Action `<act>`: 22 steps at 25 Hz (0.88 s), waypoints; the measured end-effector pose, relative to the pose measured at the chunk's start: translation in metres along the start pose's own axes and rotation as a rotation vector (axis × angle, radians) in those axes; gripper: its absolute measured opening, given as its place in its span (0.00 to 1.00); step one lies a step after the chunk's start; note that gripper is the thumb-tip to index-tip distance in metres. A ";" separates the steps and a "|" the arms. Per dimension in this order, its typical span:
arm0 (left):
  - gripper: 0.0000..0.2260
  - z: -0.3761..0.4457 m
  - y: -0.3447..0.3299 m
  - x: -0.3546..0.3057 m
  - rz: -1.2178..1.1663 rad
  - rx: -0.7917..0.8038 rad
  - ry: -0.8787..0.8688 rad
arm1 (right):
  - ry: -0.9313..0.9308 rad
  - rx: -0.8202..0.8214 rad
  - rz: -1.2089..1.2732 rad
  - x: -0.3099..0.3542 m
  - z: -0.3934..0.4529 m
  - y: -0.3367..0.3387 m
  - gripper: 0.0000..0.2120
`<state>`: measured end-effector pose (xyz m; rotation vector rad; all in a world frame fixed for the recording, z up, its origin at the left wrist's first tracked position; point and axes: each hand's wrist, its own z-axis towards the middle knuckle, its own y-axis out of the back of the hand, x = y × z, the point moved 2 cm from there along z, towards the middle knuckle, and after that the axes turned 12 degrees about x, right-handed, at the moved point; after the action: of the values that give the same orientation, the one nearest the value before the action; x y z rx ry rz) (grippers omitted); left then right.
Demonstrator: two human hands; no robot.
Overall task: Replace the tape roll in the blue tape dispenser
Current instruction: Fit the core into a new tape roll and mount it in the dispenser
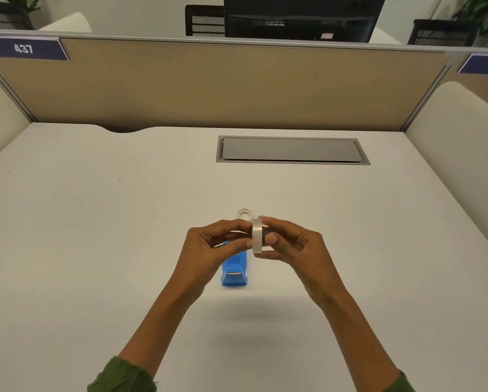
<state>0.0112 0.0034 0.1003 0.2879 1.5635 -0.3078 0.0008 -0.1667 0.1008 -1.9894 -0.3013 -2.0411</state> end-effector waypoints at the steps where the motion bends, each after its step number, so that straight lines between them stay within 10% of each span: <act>1: 0.12 0.000 0.002 0.003 -0.010 -0.008 0.011 | 0.007 -0.002 -0.010 -0.001 0.000 0.002 0.19; 22: 0.08 0.013 0.028 0.061 -0.080 -0.084 0.238 | 0.101 0.072 -0.808 -0.054 0.045 0.000 0.13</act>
<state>0.0327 0.0243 0.0387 0.2020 1.8212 -0.2770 0.0436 -0.1491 0.0484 -1.8788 -1.3083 -2.4943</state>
